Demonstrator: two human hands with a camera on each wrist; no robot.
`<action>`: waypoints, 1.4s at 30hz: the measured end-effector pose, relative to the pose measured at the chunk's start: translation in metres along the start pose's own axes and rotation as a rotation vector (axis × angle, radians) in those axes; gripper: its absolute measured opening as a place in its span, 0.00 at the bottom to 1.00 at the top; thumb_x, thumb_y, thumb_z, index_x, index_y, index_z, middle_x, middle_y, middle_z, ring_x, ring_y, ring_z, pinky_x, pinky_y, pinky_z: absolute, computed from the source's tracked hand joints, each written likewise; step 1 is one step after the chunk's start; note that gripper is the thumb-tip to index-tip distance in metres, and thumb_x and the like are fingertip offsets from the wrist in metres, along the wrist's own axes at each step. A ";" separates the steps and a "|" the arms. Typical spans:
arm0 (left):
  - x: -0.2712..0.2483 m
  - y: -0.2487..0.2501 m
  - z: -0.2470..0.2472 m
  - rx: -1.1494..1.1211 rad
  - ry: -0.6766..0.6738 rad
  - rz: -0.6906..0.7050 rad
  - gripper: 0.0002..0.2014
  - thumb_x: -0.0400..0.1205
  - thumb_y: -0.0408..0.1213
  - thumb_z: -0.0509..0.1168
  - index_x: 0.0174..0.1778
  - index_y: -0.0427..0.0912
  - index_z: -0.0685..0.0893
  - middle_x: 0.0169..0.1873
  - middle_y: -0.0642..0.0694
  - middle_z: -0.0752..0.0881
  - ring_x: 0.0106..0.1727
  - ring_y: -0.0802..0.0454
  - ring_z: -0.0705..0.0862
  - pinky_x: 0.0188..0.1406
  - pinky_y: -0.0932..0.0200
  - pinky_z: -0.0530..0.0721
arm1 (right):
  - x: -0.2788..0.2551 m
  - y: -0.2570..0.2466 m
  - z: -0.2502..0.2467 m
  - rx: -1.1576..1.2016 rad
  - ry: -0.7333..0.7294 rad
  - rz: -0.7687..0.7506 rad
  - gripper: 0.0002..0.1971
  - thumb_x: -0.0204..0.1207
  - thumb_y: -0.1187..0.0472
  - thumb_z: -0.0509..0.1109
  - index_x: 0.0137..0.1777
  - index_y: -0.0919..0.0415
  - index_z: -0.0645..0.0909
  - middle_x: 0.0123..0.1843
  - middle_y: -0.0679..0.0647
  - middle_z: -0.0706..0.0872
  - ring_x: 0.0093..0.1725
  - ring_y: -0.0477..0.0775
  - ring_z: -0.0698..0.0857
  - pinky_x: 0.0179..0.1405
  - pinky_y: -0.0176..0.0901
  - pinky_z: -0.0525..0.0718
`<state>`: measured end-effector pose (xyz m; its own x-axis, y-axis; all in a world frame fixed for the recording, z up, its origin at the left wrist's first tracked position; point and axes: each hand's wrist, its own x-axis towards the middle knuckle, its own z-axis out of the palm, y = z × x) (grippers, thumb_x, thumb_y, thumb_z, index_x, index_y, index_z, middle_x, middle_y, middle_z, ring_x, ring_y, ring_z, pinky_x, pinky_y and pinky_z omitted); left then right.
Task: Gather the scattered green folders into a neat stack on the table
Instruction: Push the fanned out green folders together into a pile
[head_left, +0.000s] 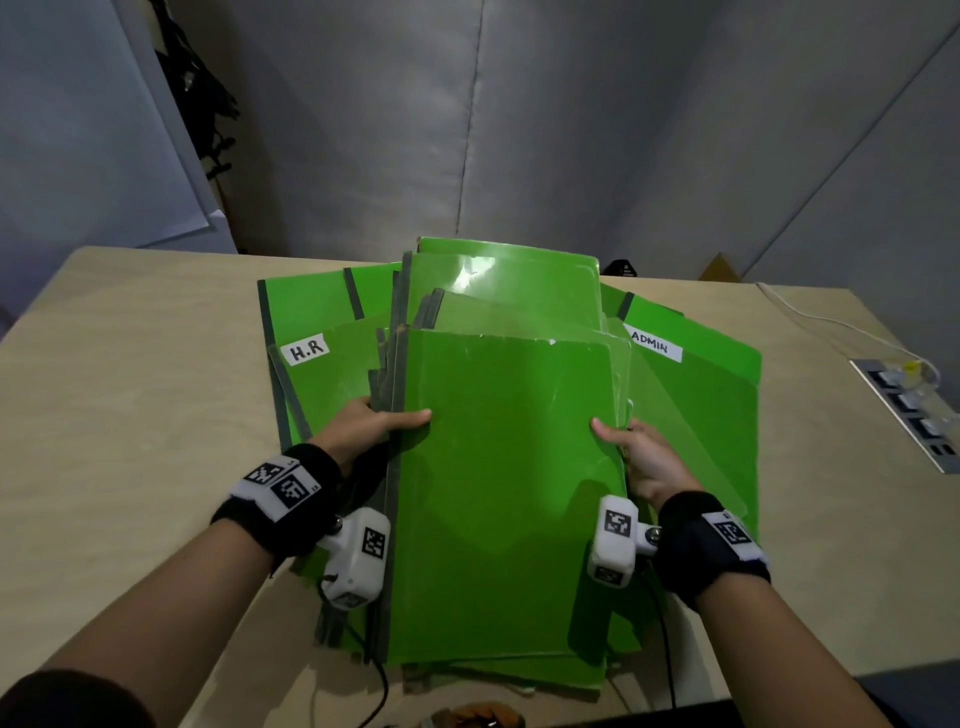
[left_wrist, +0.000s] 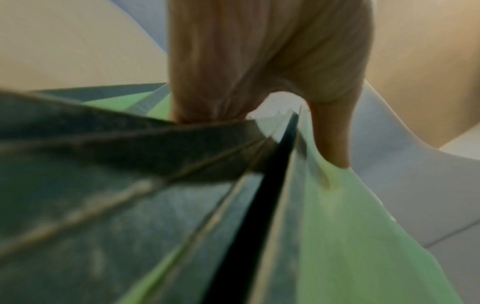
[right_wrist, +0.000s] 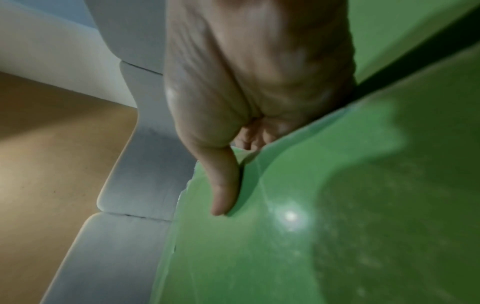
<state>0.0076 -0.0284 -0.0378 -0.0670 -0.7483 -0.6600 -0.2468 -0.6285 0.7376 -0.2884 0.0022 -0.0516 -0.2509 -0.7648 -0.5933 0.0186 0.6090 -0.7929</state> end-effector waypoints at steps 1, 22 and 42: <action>0.003 0.003 -0.002 -0.024 0.004 0.011 0.30 0.73 0.39 0.73 0.68 0.30 0.73 0.53 0.38 0.82 0.44 0.49 0.81 0.36 0.60 0.78 | 0.003 -0.003 0.000 0.006 -0.001 -0.011 0.44 0.75 0.58 0.71 0.83 0.64 0.47 0.84 0.65 0.54 0.83 0.65 0.54 0.80 0.62 0.52; 0.025 -0.012 -0.012 -0.375 0.049 0.008 0.37 0.81 0.24 0.60 0.84 0.44 0.49 0.82 0.34 0.59 0.80 0.40 0.64 0.80 0.44 0.57 | 0.052 -0.002 -0.049 -0.461 0.290 -0.007 0.24 0.78 0.59 0.68 0.69 0.74 0.71 0.57 0.65 0.80 0.58 0.63 0.80 0.66 0.60 0.77; 0.029 -0.030 -0.004 -0.508 0.039 0.140 0.45 0.75 0.17 0.64 0.83 0.51 0.52 0.83 0.37 0.58 0.78 0.37 0.67 0.75 0.44 0.68 | 0.066 0.039 -0.039 -0.587 0.266 -0.112 0.25 0.60 0.33 0.64 0.59 0.34 0.78 0.73 0.60 0.73 0.67 0.65 0.77 0.67 0.70 0.76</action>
<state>0.0170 -0.0319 -0.0782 -0.0271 -0.8339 -0.5512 0.2624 -0.5380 0.8011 -0.3417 -0.0168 -0.1165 -0.4532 -0.7981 -0.3971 -0.5341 0.5998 -0.5959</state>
